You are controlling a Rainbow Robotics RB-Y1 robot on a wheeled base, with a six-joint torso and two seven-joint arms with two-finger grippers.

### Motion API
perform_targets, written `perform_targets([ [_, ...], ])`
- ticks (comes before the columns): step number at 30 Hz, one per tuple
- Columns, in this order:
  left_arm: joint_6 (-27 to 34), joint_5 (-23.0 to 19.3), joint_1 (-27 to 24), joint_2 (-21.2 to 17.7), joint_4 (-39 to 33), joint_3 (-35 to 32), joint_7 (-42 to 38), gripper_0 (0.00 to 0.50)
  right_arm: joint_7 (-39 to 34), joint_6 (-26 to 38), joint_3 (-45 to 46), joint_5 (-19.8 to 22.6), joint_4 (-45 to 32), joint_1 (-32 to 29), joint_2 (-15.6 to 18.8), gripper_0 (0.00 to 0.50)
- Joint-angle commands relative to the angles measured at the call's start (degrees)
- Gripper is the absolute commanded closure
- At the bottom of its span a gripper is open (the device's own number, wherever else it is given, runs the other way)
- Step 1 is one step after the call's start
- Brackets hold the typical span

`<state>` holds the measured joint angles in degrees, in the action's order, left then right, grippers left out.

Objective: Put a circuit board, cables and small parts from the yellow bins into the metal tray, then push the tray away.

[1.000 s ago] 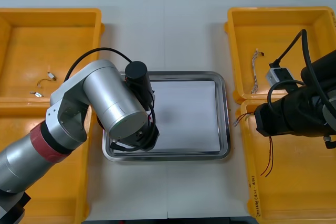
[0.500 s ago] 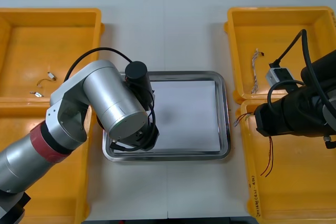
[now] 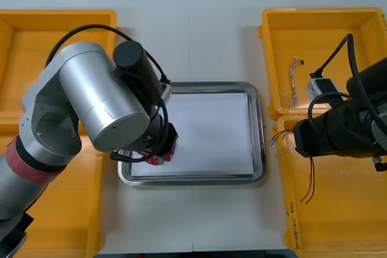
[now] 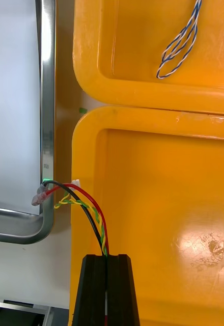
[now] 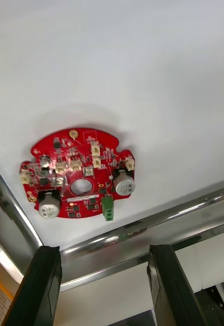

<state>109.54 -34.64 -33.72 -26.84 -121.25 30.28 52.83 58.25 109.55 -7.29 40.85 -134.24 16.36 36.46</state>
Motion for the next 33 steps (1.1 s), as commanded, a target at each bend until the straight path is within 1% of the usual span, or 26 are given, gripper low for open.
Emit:
perform_targets([
  [1, 0.46, -2.45, 1.02, -3.58, -4.78, -4.88, 5.62, 0.007, 0.98, 0.31, 1.49, 0.81, -0.5, 1.57, -0.6, 0.5],
  [6, 0.46, -5.61, 1.2, -6.04, -7.59, -9.28, 4.65, 0.006, 1.78, 0.4, 0.61, 0.98, -0.5, 2.45, -0.51, 0.5],
  [8, 0.46, -6.84, 1.72, -7.27, -8.91, -11.65, 4.48, 0.007, 1.78, 0.4, -1.33, 0.37, -0.5, 3.5, -0.6, 0.5],
  [11, 0.46, -7.28, 2.34, -8.67, -10.5, -13.67, 4.39, 0.007, 1.86, 0.31, -3.7, -0.6, -0.06, 5.08, -0.51, 0.5],
  [15, 0.46, -8.07, 2.6, -9.99, -11.29, -16.13, 4.13, 0.007, 2.92, -0.39, -5.98, -0.25, 1.61, 7.1, -0.6, 0.5],
  [21, 0.46, -12.12, 3.22, -12.89, -11.29, -22.64, 3.6, 0.005, 12.32, -1.09, -9.5, 0.37, 4.86, 10.44, -0.95, 0.5],
  [23, 0.46, -13.43, 3.83, -13.95, -11.29, -25.8, 3.6, 0.005, 17.24, -1.27, -10.2, 0.81, 6.01, 11.5, -1.39, 0.5],
  [24, 0.46, -13.61, 4.01, -14.12, -11.29, -26.59, 3.6, 0.007, 18.3, -1.27, -10.47, 0.89, 6.27, 11.76, -1.48, 0.5],
  [27, 0.46, -14.49, 4.8, -15.62, -10.76, -30.02, 3.77, 0.007, 24.71, -1.79, -12.84, 0.81, 7.5, 13.61, -2.1, 0.5],
  [31, 0.46, -15.1, 5.06, -17.55, -9.26, -31.95, 3.86, 0.007, 29.11, -3.55, -15.92, 0.54, 8.2, 15.28, -2.27, 0.5],
  [33, 0.46, -15.54, 5.06, -18.87, -7.95, -33.36, 4.04, 0.005, 31.13, -5.4, -18.2, 0.37, 8.64, 16.07, -2.36, 0.5],
])
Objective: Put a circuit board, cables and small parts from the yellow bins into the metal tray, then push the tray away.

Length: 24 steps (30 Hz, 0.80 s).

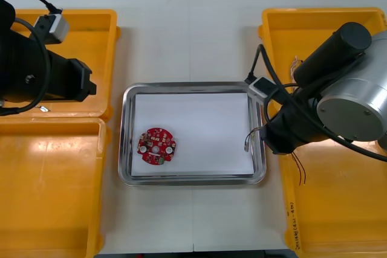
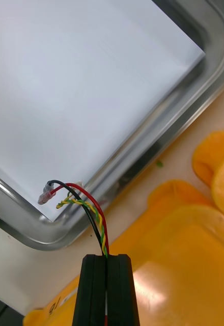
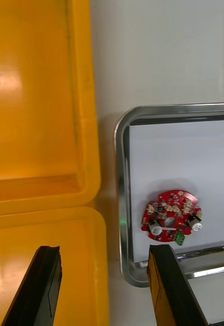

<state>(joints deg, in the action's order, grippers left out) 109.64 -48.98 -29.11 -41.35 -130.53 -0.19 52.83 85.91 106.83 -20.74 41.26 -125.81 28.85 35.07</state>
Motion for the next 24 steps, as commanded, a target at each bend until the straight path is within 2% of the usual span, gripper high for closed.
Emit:
perform_targets([
  [1, 0.36, -1.3, 0.45, -4.52, 1.59, -3.24, 4.04, 0.005, 4.01, -3.2, -5.28, -0.04, 0.31, 3.76, -1.06, 0.5],
  [7, 0.36, -1.91, 0.45, -6.9, 5.55, -5.88, 4.65, 0.005, 5.85, -6.37, -10.73, -0.83, 0.66, 5.51, -2.03, 0.5],
  [12, 0.36, -1.47, 0.45, -8.39, 9.85, -6.41, 5.01, 0.005, 6.56, -8.56, -15.12, -3.82, 1.8, 6.04, -3.78, 0.5],
  [17, 0.36, -0.94, 0.37, -8.92, 13.46, -6.49, 5.36, 0.006, 7.96, -12.26, -17.14, -3.82, 4.35, 6.75, -4.75, 0.5],
  [24, 0.36, 0.2, 0.01, -9.53, 17.15, -6.58, 6.59, 0.007, 15.87, -14.63, -18.64, -4.96, 10.15, 9.12, -7.56, 0.5],
])
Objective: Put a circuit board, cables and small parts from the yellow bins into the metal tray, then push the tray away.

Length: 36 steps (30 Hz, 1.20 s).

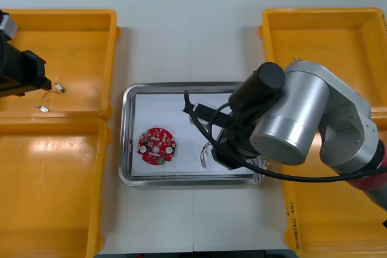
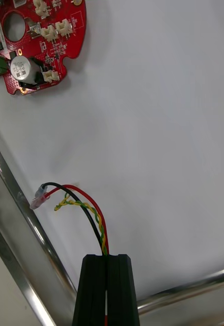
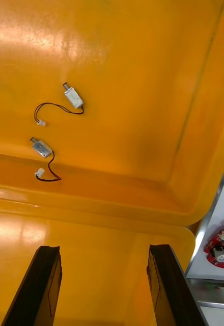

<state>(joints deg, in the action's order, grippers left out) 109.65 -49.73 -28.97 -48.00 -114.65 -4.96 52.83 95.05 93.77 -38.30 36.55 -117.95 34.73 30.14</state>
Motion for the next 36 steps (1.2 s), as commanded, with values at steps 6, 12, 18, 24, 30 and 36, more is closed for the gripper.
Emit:
perform_targets([
  [6, 0.35, 1.57, -1.88, -3.06, 4.88, -1.72, 7.99, 0.007, 13.06, -5.36, -2.57, -0.52, 6.5, 4.99, -4.22, 0.5],
  [12, 0.35, 2.09, -2.58, -3.06, 6.63, -1.72, 9.13, 0.007, 14.2, -8.61, -6.97, -2.1, 8.17, 6.49, -4.31, 0.5],
  [18, -0.4, 2.36, -3.37, -3.06, 8.39, -1.54, 10.1, 0.007, 14.29, -11.16, -10.04, -1.92, 9.23, 7.63, -4.31, 0.5],
  [24, -2.51, 3.59, -6.97, -3.15, 13.93, 1.62, 11.24, 0.007, 14.55, -11.42, -11.36, -1.75, 9.4, 8.42, -4.39, 0.5],
  [30, -4.35, 3.85, -10.66, -3.06, 18.94, 4.87, 11.86, 0.0, 15.08, -13.18, -11.45, -1.92, 11.25, 8.69, -4.39, 0.5],
  [36, -5.94, 4.2, -12.77, -3.06, 22.72, 7.07, 12.3, 0.0, 15.34, -14.32, -12.15, -1.57, 12.65, 8.86, -4.39, 0.5],
])
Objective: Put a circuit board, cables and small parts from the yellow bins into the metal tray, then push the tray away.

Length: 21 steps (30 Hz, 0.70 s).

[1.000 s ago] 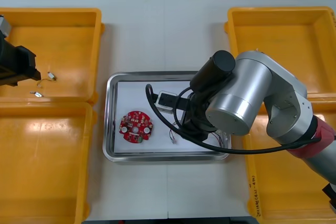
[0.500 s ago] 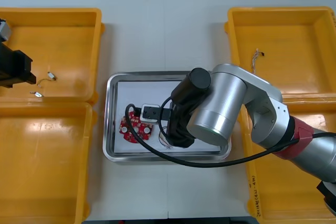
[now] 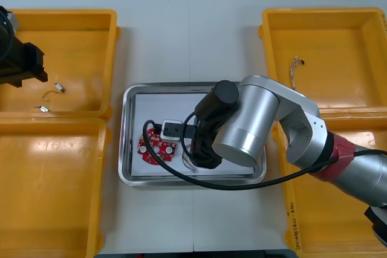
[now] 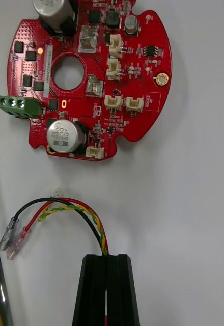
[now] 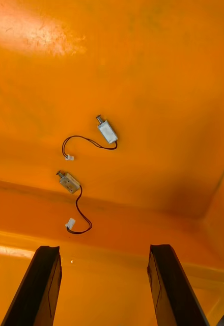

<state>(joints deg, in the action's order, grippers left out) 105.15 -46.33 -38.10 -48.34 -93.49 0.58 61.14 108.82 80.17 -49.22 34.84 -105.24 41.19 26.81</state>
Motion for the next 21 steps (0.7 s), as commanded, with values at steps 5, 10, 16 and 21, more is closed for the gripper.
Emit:
perform_targets([
  [5, -2.85, 0.98, -3.56, -2.73, 3.75, 2.5, 4.69, 0.0, 1.57, -0.54, -1.23, 0.14, -0.14, 2.57, -0.62, 0.304],
  [10, -6.8, 1.69, -3.56, -2.82, 7.27, 4.96, 5.92, 0.0, 1.57, -0.63, -1.23, 0.31, -0.05, 2.84, -0.53, 0.122],
  [16, -9.97, 1.86, -3.56, -2.82, 11.31, 7.42, 11.11, 0.0, 1.3, -0.19, -1.05, 0.4, -0.76, 4.16, 0.26, 0.028],
  [21, -11.72, 1.6, -3.56, -2.73, 14.21, 8.04, 14.8, 0.0, 1.66, 1.92, 2.29, 2.25, -2.52, 4.51, 1.4, 0.024],
])
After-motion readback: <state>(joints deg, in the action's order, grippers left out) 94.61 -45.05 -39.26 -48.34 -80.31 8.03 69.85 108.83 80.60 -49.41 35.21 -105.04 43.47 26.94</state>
